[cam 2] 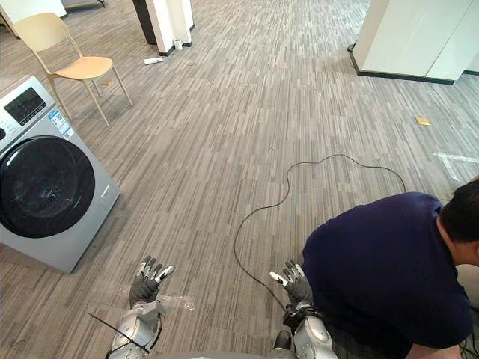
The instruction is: Organize washtable
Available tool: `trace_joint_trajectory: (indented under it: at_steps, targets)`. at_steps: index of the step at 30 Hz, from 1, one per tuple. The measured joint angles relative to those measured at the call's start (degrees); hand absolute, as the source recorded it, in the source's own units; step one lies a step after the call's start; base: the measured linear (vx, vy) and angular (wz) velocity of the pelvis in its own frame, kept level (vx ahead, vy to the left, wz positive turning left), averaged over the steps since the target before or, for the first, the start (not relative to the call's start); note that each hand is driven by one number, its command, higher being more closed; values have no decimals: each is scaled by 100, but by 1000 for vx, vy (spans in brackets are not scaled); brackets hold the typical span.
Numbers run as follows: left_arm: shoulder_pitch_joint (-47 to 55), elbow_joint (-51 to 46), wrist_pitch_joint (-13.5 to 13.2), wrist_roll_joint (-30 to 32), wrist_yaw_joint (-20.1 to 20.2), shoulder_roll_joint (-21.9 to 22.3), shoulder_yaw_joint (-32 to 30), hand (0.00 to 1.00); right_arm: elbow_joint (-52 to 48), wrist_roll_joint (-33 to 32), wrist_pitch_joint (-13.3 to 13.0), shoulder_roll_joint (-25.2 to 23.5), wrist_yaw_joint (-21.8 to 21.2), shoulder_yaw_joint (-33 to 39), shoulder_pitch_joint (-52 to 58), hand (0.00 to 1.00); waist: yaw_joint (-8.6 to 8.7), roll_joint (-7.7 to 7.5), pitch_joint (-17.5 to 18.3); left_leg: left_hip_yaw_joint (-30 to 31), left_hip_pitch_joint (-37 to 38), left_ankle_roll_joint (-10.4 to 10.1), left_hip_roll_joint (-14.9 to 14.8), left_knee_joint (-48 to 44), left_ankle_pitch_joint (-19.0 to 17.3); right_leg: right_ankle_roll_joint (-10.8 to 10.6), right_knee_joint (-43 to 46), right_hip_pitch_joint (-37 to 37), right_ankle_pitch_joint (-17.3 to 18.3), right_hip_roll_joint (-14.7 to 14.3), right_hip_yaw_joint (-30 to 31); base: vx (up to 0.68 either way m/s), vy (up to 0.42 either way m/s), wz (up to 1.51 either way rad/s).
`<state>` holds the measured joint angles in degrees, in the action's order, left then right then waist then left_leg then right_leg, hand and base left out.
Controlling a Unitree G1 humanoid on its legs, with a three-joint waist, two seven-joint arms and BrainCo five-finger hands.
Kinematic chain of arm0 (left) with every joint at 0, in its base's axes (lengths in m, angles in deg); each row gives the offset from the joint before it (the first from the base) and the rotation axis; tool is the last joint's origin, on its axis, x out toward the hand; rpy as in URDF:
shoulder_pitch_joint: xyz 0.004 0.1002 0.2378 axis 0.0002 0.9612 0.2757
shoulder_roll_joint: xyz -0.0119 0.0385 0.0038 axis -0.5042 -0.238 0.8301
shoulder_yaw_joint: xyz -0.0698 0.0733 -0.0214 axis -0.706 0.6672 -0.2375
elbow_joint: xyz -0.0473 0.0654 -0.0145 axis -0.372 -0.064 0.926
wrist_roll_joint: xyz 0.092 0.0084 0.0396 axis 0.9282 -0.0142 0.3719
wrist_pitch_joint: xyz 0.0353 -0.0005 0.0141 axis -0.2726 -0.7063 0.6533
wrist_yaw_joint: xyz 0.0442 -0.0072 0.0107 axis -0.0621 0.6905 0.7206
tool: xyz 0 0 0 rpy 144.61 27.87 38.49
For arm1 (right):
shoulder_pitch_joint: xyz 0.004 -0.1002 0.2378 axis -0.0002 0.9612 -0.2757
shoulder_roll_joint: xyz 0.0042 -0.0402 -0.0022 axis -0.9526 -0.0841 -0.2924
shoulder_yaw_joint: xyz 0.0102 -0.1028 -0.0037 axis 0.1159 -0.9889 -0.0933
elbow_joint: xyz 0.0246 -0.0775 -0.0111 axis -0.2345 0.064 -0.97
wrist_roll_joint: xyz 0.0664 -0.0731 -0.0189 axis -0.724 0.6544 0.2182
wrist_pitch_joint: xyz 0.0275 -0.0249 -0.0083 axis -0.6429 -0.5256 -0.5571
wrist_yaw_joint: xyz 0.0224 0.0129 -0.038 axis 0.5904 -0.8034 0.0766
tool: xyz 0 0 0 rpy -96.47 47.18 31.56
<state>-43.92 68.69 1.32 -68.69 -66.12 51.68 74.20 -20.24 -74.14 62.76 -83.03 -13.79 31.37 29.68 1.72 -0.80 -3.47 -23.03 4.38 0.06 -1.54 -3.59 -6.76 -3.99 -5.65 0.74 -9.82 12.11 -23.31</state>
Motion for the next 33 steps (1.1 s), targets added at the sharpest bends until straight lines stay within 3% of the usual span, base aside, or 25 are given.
trace_joint_trajectory:
  at_steps: [2,4,5,6,8,9,10,11,12,14,16,18,19,21,22,23,24,25,26,27,28,30,31,32,33]
  targets:
    - [33,-3,-1,0,6,8,34,0,0,15,59,41,-17,-2,31,0,6,15,-8,132,-2,80,71,138,52,-52,138,-16,38,134,-154,-57,80,48]
    - [49,-75,-2,0,16,61,65,0,0,78,82,71,-29,5,111,0,-2,-43,-105,412,-101,155,190,138,-57,-313,802,-139,335,450,-421,-54,135,78]
    - [76,-124,-1,2,17,57,119,0,1,137,99,73,-74,-8,134,0,-39,-35,-130,522,-118,192,224,139,-80,-253,1338,-308,452,630,-599,5,148,61]
    - [114,-144,-2,3,17,53,166,0,1,160,102,91,-111,-13,126,0,-67,-14,-146,552,-122,216,208,141,-95,-139,1693,-449,463,705,-667,51,168,40]
    - [218,-157,2,56,21,25,216,0,0,194,96,78,-151,-173,84,0,-147,86,-246,605,-26,303,76,115,-152,657,3167,-1054,243,967,-461,99,171,21]
    - [223,-181,5,83,23,-67,264,0,-1,217,96,36,-197,-262,83,0,-135,70,-318,723,51,369,51,94,-193,677,3710,-1327,229,1012,-211,101,104,25]
    - [222,-192,5,100,30,-138,310,0,-1,219,96,-10,-242,-295,93,0,-111,80,-354,791,75,405,20,52,-221,503,3968,-1444,431,984,-66,167,52,38]
    - [195,-211,5,106,37,-255,454,0,-15,222,92,-60,-290,-315,148,0,-48,32,-386,927,107,410,-77,-35,-302,247,4209,-1583,998,892,0,295,63,42]
    - [188,-232,5,108,49,-305,635,0,-33,221,90,-60,-307,-279,229,0,-23,5,-408,986,138,353,-104,-80,-351,166,4116,-1721,1277,848,-45,325,65,38]
    - [148,-230,54,116,129,-305,917,0,-34,222,90,-67,-303,-109,327,0,47,14,-432,1000,244,278,-83,-123,-434,101,3517,-1899,1306,894,-125,322,62,21]
    - [-11,-231,90,136,183,-289,1087,0,-33,236,98,-67,-302,-30,357,0,41,44,-537,961,508,118,-37,-27,-533,79,2773,-1980,1194,1007,-398,414,36,5]
    - [-201,-229,91,207,184,-287,1098,0,-35,307,101,-75,-319,-40,309,0,-17,95,-629,723,1004,-157,-22,194,-697,187,2330,-2024,971,1145,-1482,410,-60,-26]
    - [-225,-232,89,241,185,-287,1098,0,-40,344,101,-73,-340,-47,306,0,-42,94,-628,639,1092,-254,-21,209,-754,264,2374,-2046,923,1176,-1729,355,-96,-37]
    - [-214,-325,87,340,224,-266,1123,0,-76,393,102,-62,-395,-89,310,0,-111,15,-574,322,1299,-778,-24,1,-1065,580,2680,-2203,785,1114,-2058,548,-238,-39]
    - [-216,-325,108,345,263,-139,1161,0,-52,391,117,57,-401,-142,238,0,-112,73,-537,160,1219,-1111,-249,-553,-1262,940,2847,-2280,570,931,-1878,653,-304,-42]
    - [-182,-362,113,344,277,-57,1184,0,-55,389,153,146,-401,-178,165,0,-122,202,-525,49,1056,-1169,-464,-989,-1291,977,2921,-2283,600,828,-1924,640,-290,-60]
    - [-174,-392,105,339,291,57,1212,0,-61,386,162,280,-411,-275,37,0,-108,396,-539,-130,582,-1187,-943,-2305,-1216,1016,2996,-2216,798,626,-1939,695,-275,-88]
    - [-191,-390,102,327,285,139,1212,0,-78,376,171,465,-405,-439,-124,0,-111,533,-566,-174,68,-1191,-1457,-3749,-610,983,2992,-2062,1002,304,-1806,721,-274,-95]
    - [-191,-381,99,322,282,195,1223,0,-125,358,170,539,-409,-500,-174,0,-118,564,-585,-64,-131,-1282,-1654,-4371,-194,955,2923,-1937,1077,146,-1697,707,-227,-104]
    - [-254,-377,96,300,285,232,1306,0,-338,272,156,646,-396,-572,-179,0,-146,630,-624,153,-460,-1287,-1913,-5332,-193,914,2664,-1548,1195,-160,-1535,630,-150,-90]
    - [-351,-386,85,288,308,237,1340,0,-516,141,89,693,-389,-561,-179,0,-110,553,-706,238,-776,-957,-1965,-5888,-381,838,2280,-1086,1258,-380,-1288,590,-104,-84]
    - [-326,-559,42,279,316,224,1254,0,-706,31,-2,679,-391,-573,-186,0,-134,383,-755,187,-1330,-521,-1901,-6047,-649,840,1643,-501,1256,-555,-783,439,0,-80]
    - [-293,-634,12,276,328,209,1235,0,-745,-7,-32,679,-394,-585,-215,0,-168,334,-763,181,-1587,-419,-1882,-5988,-733,829,1463,-363,1262,-609,-566,527,124,-131]
    - [-229,-819,-20,228,398,210,1112,0,-729,-12,-56,674,-395,-614,-320,0,-308,278,-813,270,-2142,-214,-1813,-5568,-887,647,1164,-87,1375,-618,-124,441,166,-119]
    - [-155,-924,-23,159,403,205,1058,0,-727,-9,-55,671,-396,-648,-357,0,-335,276,-832,350,-2355,-212,-1784,-5299,-888,562,1072,7,1427,-604,44,449,209,-135]
